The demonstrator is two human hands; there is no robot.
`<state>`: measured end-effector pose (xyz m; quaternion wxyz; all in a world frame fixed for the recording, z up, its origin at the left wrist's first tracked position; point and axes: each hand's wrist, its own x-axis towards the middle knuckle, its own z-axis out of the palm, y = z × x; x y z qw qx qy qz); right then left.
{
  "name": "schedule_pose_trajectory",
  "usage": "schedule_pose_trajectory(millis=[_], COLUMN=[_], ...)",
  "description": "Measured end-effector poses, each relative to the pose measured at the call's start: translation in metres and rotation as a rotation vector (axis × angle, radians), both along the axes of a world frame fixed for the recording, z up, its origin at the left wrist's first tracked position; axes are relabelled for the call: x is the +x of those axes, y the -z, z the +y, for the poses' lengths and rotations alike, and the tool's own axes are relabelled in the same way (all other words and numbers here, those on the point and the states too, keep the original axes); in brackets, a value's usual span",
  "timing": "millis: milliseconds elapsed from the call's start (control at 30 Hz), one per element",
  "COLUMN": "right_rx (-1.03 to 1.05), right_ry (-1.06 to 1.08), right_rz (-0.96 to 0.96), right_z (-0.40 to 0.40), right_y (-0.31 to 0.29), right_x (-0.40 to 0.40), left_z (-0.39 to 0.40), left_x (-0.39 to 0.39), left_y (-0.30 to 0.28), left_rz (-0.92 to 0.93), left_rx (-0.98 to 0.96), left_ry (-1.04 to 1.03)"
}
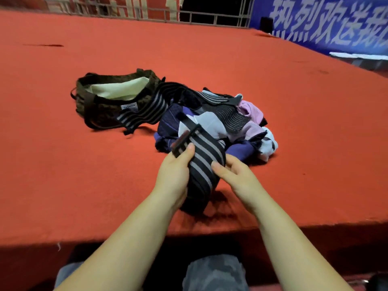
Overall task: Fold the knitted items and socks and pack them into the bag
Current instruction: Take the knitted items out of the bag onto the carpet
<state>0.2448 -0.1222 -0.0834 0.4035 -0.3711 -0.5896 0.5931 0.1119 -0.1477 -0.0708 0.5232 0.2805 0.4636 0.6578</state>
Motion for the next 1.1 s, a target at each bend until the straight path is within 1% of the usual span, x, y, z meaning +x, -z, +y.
schedule_pose_trajectory(millis=[67, 133, 267, 333, 400, 433, 500, 533, 567, 600, 633, 667, 733, 767, 833, 900, 933, 967, 1000, 1067, 1100], right_rx=[-0.001, -0.004, 0.018, 0.016, 0.018, 0.036, 0.059, 0.053, 0.038, 0.021, 0.008, -0.011, -0.087, -0.127, -0.146, -0.097, -0.081, -0.085, -0.105, -0.147, -0.151], right_ry=[-0.168, -0.280, -0.360, -0.324, -0.270, -0.227, -0.118, -0.069, -0.028, 0.005, 0.037, 0.065, 0.089, 0.076, 0.015, -0.040, -0.048, -0.042, -0.031, -0.016, -0.011], right_rz=[-0.098, -0.282, -0.677, -0.753, -0.791, -0.817, -0.823, -0.805, -0.782, -0.755, -0.722, -0.678, -0.551, -0.479, -0.411, -0.444, -0.458, -0.453, -0.425, -0.337, -0.293], right_z=[0.002, 0.007, 0.023, 0.026, 0.026, 0.024, 0.022, 0.021, 0.019, 0.019, 0.018, 0.017, 0.014, 0.011, 0.007, 0.003, 0.001, 0.000, -0.001, -0.004, -0.004], right_y=[-0.002, -0.002, 0.006, 0.012, 0.017, 0.020, 0.027, 0.029, 0.031, 0.031, 0.029, 0.026, 0.018, 0.013, 0.007, 0.007, 0.009, 0.012, 0.015, 0.021, 0.023], right_x=[-0.007, -0.012, -0.021, -0.029, -0.040, -0.046, -0.057, -0.060, -0.063, -0.065, -0.068, -0.071, -0.081, -0.088, -0.104, -0.117, -0.121, -0.123, -0.124, -0.121, -0.120], left_z=[0.000, -0.001, -0.004, -0.008, -0.013, -0.016, -0.025, -0.031, -0.036, -0.039, -0.040, -0.041, -0.042, -0.043, -0.044, -0.043, -0.043, -0.044, -0.046, -0.050, -0.050], left_x=[-0.023, -0.048, -0.099, -0.124, -0.143, -0.149, -0.153, -0.150, -0.145, -0.138, -0.131, -0.123, -0.106, -0.102, -0.101, -0.107, -0.109, -0.111, -0.111, -0.109, -0.110], left_y=[-0.010, -0.012, 0.003, 0.023, 0.049, 0.063, 0.083, 0.088, 0.088, 0.086, 0.089, 0.088, 0.092, 0.092, 0.092, 0.093, 0.091, 0.092, 0.092, 0.086, 0.085], left_rz=[-0.051, -0.061, -0.024, 0.085, 0.299, 0.481, 1.013, 1.243, 1.405, 1.493, 1.518, 1.507, 1.544, 1.566, 1.589, 1.640, 1.632, 1.589, 1.482, 1.120, 0.975], left_rx=[0.016, -0.003, -0.057, -0.134, -0.245, -0.328, -0.558, -0.579, -0.487, -0.301, -0.118, -0.026, -0.043, -0.052, -0.064, -0.075, -0.085, -0.069, -0.068, -0.123, -0.121], left_ry=[-0.123, -0.236, -0.424, -0.494, -0.478, -0.445, -0.404, -0.439, -0.463, -0.457, -0.371, -0.209, 0.074, 0.127, 0.129, 0.147, 0.156, 0.146, 0.135, 0.128, 0.129])
